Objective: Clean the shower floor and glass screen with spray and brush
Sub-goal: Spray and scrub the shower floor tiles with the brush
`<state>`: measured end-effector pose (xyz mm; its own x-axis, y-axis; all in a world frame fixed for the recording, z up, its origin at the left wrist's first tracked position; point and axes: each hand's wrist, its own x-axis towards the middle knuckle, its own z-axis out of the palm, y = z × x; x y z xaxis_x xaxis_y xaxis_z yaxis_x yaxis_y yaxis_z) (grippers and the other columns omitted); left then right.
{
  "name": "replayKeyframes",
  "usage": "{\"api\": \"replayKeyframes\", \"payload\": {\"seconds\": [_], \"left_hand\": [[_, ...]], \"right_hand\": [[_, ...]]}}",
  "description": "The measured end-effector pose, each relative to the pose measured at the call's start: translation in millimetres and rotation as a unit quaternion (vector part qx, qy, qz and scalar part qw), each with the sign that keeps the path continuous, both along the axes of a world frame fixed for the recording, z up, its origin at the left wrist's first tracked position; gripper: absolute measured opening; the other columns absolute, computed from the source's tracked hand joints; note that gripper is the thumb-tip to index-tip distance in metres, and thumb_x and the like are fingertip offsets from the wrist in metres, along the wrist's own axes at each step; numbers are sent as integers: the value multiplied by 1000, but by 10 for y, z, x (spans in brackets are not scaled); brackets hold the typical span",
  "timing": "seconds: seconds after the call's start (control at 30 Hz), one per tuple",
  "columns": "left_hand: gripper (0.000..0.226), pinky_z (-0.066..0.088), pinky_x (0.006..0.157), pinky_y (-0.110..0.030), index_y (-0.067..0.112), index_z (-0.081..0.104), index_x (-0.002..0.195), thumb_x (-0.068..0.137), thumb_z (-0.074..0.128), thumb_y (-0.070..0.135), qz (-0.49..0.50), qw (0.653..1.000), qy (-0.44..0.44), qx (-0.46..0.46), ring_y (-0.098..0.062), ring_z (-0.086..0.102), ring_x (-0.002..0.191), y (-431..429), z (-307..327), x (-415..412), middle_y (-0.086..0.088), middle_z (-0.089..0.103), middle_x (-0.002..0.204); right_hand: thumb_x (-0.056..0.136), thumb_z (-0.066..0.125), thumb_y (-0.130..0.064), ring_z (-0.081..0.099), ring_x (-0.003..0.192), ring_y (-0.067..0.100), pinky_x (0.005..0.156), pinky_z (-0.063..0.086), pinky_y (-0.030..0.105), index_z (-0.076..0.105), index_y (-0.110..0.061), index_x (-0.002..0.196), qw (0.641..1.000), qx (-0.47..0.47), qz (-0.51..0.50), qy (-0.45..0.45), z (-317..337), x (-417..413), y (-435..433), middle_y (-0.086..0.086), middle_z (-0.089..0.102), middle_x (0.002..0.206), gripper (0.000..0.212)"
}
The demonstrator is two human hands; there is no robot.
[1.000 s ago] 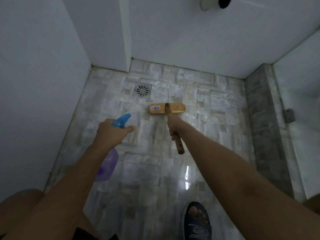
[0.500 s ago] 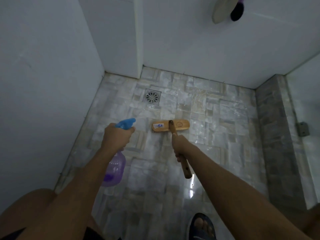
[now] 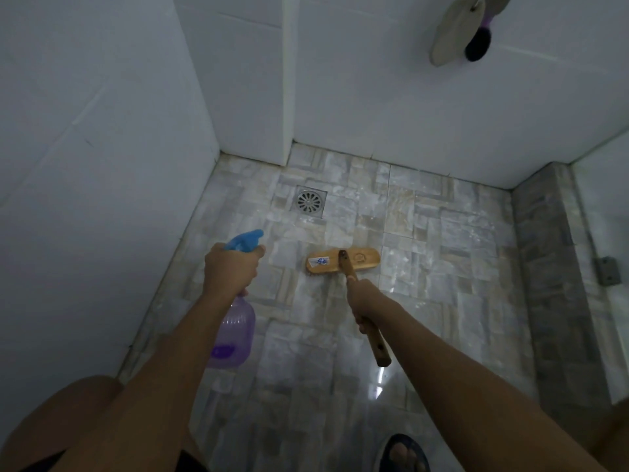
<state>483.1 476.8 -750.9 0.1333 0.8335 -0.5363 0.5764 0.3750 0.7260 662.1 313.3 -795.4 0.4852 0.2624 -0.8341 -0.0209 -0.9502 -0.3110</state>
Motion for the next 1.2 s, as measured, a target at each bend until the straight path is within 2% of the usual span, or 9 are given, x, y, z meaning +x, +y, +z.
{"api": "replayKeyframes", "payload": {"seconds": [0.3,0.4,0.47,0.6,0.7,0.83,0.97,1.1,1.2], "left_hand": [[36,58,59,-40,9,70,74,73,77,45,-3,995,47,87,-26,65,57,132,-62,-182,-9,69,66],[33,57,62,-37,10,68,81,77,78,42,0,994,64,94,-25,64,60,142,-89,-256,-8,66,67],[32,58,64,-40,11,67,79,77,79,41,-3,994,66,93,-25,64,60,129,-99,-267,-8,65,67],[30,60,64,-44,11,66,71,77,79,38,-34,993,64,92,-27,66,60,75,-63,-201,-9,65,63],[28,61,67,-44,10,66,71,78,79,35,-35,994,54,89,-28,66,60,65,-35,-144,-9,66,63],[29,62,69,-47,13,66,71,76,79,38,-33,994,62,82,-31,69,66,115,-35,-176,-10,68,67],[29,62,69,-47,14,65,72,76,80,38,-31,993,72,84,-32,69,68,146,-40,-271,-10,68,69],[30,58,68,-42,14,62,69,78,81,36,-32,993,67,93,-31,67,66,118,-54,-378,-10,66,67],[30,58,67,-41,12,64,71,78,80,36,-34,994,61,83,-29,66,65,105,-51,-361,-9,66,67]], "right_hand": [[107,27,-49,58,70,28,49,48,36,51,-7,124,999,35,-5,9,-72,-223,204,15,59,105,52],[109,29,-37,63,89,38,65,55,46,49,-2,136,997,70,11,-9,-197,-20,807,22,58,125,49],[109,29,-27,63,88,38,76,57,49,48,0,136,997,77,10,-14,-215,66,1150,21,60,116,43],[110,29,-29,59,64,32,40,49,34,51,-2,132,996,76,41,-18,-181,37,1136,16,57,92,42],[109,29,-40,61,79,32,52,50,37,52,-3,130,997,60,47,-4,-140,-193,651,17,58,107,49],[107,26,-50,57,66,28,54,52,38,48,-9,115,999,21,29,31,8,-396,337,13,56,92,47],[108,29,-37,54,58,28,44,47,30,46,-6,132,996,52,66,22,-34,-177,844,16,56,88,43],[100,38,1,58,57,32,55,55,43,41,1,143,993,61,95,19,-53,43,1514,24,56,89,43],[102,34,-6,54,57,27,55,54,38,44,2,140,990,62,124,8,-35,39,1538,16,54,77,41]]}}
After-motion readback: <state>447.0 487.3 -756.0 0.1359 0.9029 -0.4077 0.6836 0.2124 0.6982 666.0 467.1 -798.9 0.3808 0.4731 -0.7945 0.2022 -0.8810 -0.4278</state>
